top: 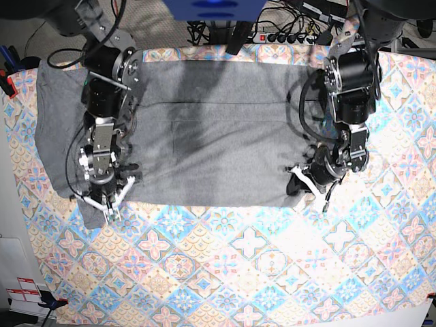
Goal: Fold the T-shirt properly
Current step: 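Lift the hem with both grippers and fold it toward the collar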
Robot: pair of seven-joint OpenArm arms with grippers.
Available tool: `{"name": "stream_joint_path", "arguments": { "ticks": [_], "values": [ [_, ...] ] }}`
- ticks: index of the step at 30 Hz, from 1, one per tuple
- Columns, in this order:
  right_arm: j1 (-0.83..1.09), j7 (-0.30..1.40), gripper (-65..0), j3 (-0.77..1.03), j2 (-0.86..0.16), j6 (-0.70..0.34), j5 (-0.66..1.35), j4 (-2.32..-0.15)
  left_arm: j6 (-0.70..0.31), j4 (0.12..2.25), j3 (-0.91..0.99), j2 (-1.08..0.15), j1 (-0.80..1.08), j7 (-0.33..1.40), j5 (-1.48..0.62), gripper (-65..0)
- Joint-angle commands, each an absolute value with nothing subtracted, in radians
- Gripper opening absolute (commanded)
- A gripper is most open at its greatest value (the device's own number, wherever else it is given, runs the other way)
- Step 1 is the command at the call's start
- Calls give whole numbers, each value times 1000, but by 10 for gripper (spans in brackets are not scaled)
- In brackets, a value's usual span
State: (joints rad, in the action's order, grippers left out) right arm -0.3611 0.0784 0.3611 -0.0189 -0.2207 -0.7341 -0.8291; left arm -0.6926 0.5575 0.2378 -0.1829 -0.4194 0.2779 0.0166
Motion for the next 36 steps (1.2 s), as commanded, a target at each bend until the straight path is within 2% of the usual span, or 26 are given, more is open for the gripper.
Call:
{"name": "stream_joint_path", "arguments": {
  "ticks": [1,6,15,22,36],
  "values": [
    [-372,61,-621,363,-28,-208,-733,-868,-698,599,237,-191,-429,263,5,-650],
    [-328,64,-621,363,1,-208,-731,-975,-698,739,243,-191,-351,271,-4,-650],
    [-234,65,-621,426,64,-208,-730,-1145,-698,1000,328,-191,-260,406,-2,-650],
    [-131,65,-621,433,85,-208,-730,-1282,-698,1122,369,-191,-188,458,-4,-650],
    [65,65,-621,526,157,-208,-731,-1547,-698,1299,410,-191,-36,458,4,-650]
  ]
}}
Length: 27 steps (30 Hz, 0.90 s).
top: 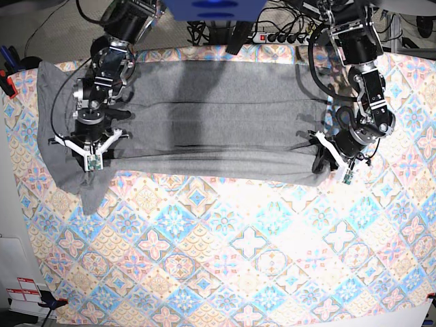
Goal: Fold the T-shirt properly
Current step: 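Lift the hem with both grippers and fold it toward the collar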
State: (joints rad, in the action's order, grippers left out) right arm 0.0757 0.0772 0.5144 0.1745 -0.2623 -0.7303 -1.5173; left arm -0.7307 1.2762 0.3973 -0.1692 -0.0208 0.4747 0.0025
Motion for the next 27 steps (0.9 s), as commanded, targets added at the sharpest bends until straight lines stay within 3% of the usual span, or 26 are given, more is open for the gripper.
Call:
{"name": "stream_joint_path", "arguments": {
  "ticks": [1,8,14,20,27],
  "values": [
    [77,65,-621,529,157,-208,-731,-1560,-698,1300,410,-191,-31,458,4,-650],
    [179,94,-621,530,157,-205,-723,-1661,-698,1300,412,-223,-8,450,-8,-650],
    [246,199,-621,529,157,-206,-591,-1781,-698,1307,410,-260,25,449,-25,-650],
    [259,205,-621,516,157,-211,-591,-1784,-698,1388,409,-260,59,449,-27,-650],
    [285,206,-604,328,157,-214,-730,-1781,-698,1386,409,-254,56,453,-27,-650]
  ]
}}
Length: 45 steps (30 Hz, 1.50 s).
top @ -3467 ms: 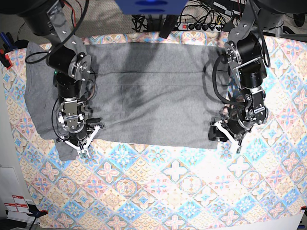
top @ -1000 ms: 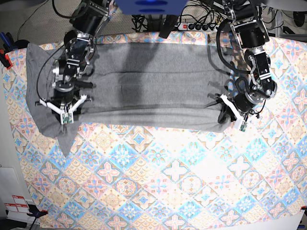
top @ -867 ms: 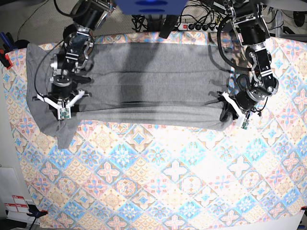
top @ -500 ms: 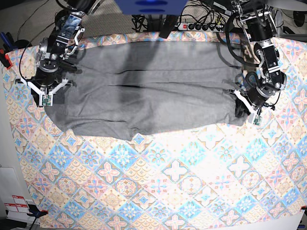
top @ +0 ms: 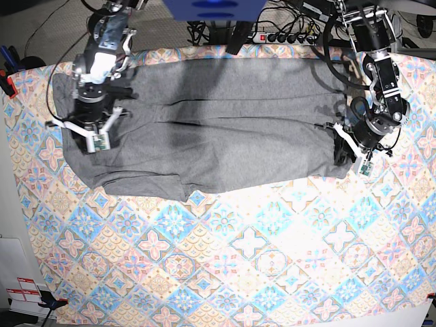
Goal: Fold the T-shirt properly
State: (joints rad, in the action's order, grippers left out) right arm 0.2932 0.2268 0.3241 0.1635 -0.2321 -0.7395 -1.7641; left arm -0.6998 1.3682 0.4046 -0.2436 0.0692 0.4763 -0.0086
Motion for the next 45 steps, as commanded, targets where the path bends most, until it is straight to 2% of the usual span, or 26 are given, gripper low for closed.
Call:
{"name": "stream_joint_path", "arguments": {
  "ticks": [1,4,11,14,16,21,36,45],
  "values": [
    [286,206,-585,300,157,-214,-766,-1781,-698,1386,409,-254,56,453,-27,-650],
    [286,206,-509,251,157,-214,-828,-1781,-698,1386,409,-254,56,455,-27,-650],
    [262,206,-324,232,157,-216,-779,-1751,-698,1385,409,-254,54,455,-27,-650],
    [185,206,-236,193,157,-325,-831,-1676,-698,1385,409,-254,54,455,-27,-650],
    [140,206,-206,168,153,-363,-900,-1596,-698,1385,409,-252,53,455,-30,-650],
    [48,200,-202,148,153,-364,-1067,-1451,-698,1385,409,-252,53,455,-31,-650],
    [-107,199,-214,145,147,-366,-1078,-1267,-698,1385,409,-237,51,455,-33,-650],
    [-143,199,-214,143,108,-363,-1101,-1213,-698,1385,409,-237,51,455,-30,-650]
  ]
}}
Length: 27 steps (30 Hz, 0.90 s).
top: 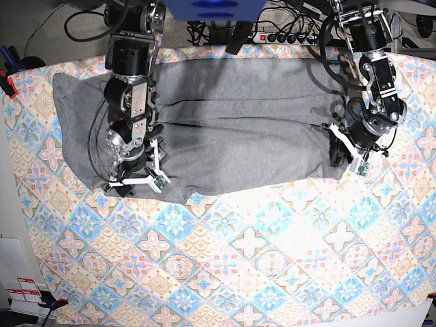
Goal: Fold the T-shirt properly
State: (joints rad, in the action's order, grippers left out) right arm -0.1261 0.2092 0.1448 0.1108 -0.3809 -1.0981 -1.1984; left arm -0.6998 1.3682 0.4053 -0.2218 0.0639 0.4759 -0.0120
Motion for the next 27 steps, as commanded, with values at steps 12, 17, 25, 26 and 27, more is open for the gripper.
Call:
{"name": "stream_joint_path", "arguments": {
  "ticks": [12,17,25,26,27],
  "values": [
    [-145,176,-215,148,93,-361,-1168,-1196,-698,1385,409,-226,51,455,-28,-650],
    [-160,182,-334,143,93,-361,-1168,-1227,-698,1385,409,-225,51,455,-27,-650],
    [-200,183,-431,147,94,-361,-1168,-1216,-698,1385,409,-223,51,455,-27,-650],
    [-200,183,-431,143,94,-361,-1170,-1213,-698,1385,409,-223,51,455,-27,-650],
    [-200,185,-429,143,94,-361,-1171,-1207,-698,1385,409,-223,51,455,-28,-650]
  ]
}}
